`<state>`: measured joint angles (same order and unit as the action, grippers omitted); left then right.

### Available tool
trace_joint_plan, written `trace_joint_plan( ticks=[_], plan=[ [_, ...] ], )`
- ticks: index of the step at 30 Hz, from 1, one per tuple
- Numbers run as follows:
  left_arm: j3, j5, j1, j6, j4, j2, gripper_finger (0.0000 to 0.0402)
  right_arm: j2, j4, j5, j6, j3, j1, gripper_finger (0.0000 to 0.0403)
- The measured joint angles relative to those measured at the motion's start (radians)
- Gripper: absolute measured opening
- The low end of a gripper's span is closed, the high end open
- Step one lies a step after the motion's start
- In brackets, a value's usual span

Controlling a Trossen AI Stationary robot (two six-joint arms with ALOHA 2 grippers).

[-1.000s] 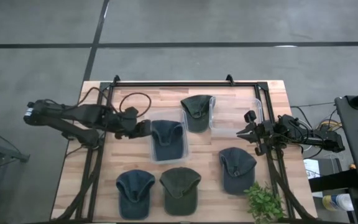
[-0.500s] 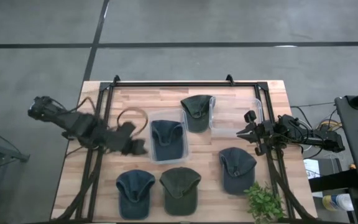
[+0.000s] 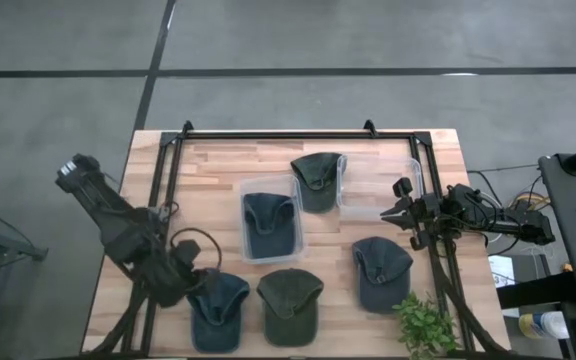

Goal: Pick and place caps into container
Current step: Put the left blue cap into the left transparent container

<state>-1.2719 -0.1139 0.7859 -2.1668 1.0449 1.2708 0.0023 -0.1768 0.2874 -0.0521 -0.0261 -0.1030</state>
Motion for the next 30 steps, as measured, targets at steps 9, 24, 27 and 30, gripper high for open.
trace_joint_plan(
  ticks=[9, 24, 27, 30],
  plan=[
    [0.005, 0.238, 0.079, -0.04, 0.142, 0.129, 0.0142, 0.0, 0.0, 0.0, 0.0, 0.0, 0.0, 0.0038],
    [0.051, 0.252, 0.155, -0.091, -0.015, 0.274, 0.0142, 0.0, -0.001, 0.0, 0.0, 0.0, 0.0, 0.0038],
    [0.051, 0.252, 0.156, -0.092, -0.038, 0.289, 0.0142, 0.0, -0.005, 0.0, 0.0, 0.0, 0.0, 0.0038],
    [0.054, 0.243, 0.156, -0.104, -0.048, 0.3, 0.0142, 0.0, -0.014, 0.0, -0.033, 0.0, 0.0, 0.0038]
  ],
)
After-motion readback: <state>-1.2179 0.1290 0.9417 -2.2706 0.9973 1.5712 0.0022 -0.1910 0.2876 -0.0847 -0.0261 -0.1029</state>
